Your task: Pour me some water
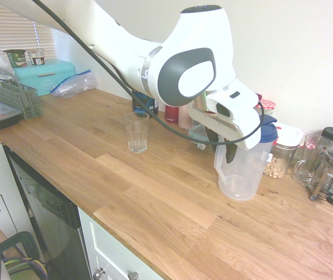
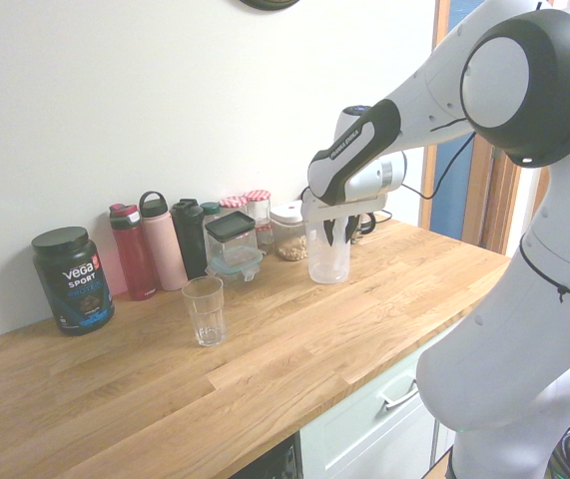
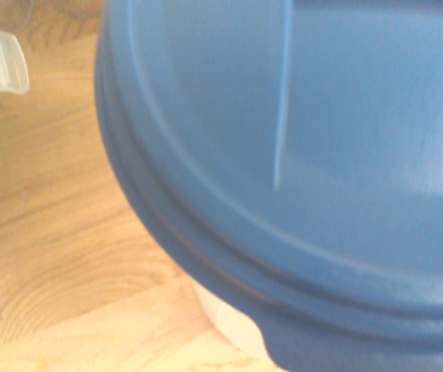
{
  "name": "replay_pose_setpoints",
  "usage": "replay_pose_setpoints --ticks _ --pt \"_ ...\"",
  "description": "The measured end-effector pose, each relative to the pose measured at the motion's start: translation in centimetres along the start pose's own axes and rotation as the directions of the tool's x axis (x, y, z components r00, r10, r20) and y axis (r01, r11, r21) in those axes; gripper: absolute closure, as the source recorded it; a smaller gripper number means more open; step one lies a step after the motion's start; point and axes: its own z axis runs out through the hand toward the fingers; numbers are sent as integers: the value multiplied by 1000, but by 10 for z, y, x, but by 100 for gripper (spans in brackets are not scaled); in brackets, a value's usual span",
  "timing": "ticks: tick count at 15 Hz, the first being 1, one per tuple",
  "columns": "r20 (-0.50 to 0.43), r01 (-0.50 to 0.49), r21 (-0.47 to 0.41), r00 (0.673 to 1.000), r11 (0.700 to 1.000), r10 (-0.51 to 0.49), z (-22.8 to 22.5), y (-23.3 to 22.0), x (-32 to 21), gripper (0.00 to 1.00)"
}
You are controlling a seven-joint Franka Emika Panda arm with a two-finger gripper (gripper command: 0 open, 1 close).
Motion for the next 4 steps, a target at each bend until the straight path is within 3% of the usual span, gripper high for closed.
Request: replay_pose_setpoints --ticks 4 --pt "38 20 -55 999 998 -18 -38 5 -10 0"
